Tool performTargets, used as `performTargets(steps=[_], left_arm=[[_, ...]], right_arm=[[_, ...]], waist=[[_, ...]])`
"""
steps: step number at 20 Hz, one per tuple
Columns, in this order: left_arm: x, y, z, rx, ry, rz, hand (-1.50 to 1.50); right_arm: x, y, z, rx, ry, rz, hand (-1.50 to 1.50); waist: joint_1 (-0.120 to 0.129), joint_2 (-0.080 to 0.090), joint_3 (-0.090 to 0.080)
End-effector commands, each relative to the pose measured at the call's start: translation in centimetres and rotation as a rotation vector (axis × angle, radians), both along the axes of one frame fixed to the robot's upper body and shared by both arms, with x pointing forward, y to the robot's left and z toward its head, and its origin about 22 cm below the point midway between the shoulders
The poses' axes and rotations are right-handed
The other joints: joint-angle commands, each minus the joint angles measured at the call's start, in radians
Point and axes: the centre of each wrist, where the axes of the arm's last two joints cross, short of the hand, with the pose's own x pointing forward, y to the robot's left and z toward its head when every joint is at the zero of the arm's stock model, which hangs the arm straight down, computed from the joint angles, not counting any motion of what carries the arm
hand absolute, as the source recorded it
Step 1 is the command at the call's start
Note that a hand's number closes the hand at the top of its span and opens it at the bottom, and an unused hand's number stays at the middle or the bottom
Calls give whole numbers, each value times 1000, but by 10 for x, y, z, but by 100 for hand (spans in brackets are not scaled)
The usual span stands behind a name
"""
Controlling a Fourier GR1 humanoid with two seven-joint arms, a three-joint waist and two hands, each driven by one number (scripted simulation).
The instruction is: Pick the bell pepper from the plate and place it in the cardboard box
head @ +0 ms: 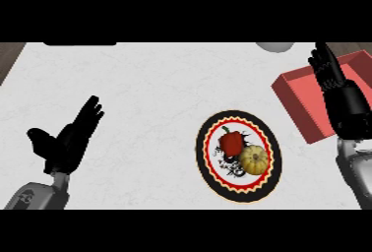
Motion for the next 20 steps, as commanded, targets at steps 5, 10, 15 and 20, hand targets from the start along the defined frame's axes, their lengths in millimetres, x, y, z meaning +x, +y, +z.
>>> performTargets(steps=[5, 10, 15, 20], left_arm=[[16, -26, 34, 164, -175, -189, 0], [14, -36, 32, 172, -172, -236, 0], [18, -44, 29, 181, -154, -246, 0], [7, -52, 25, 187, -139, -251, 0]], right_arm=[[-45, 56, -102, 34, 329, -291, -150], [-65, -8, -135, -538, 251, -437, -150], [-93, 19, -161, -797, 160, -441, -150], [-96, 49, -136, -924, 184, -489, -150]], waist=[[20, -19, 46], [4, -17, 34], [6, -23, 35], [11, -36, 34]])
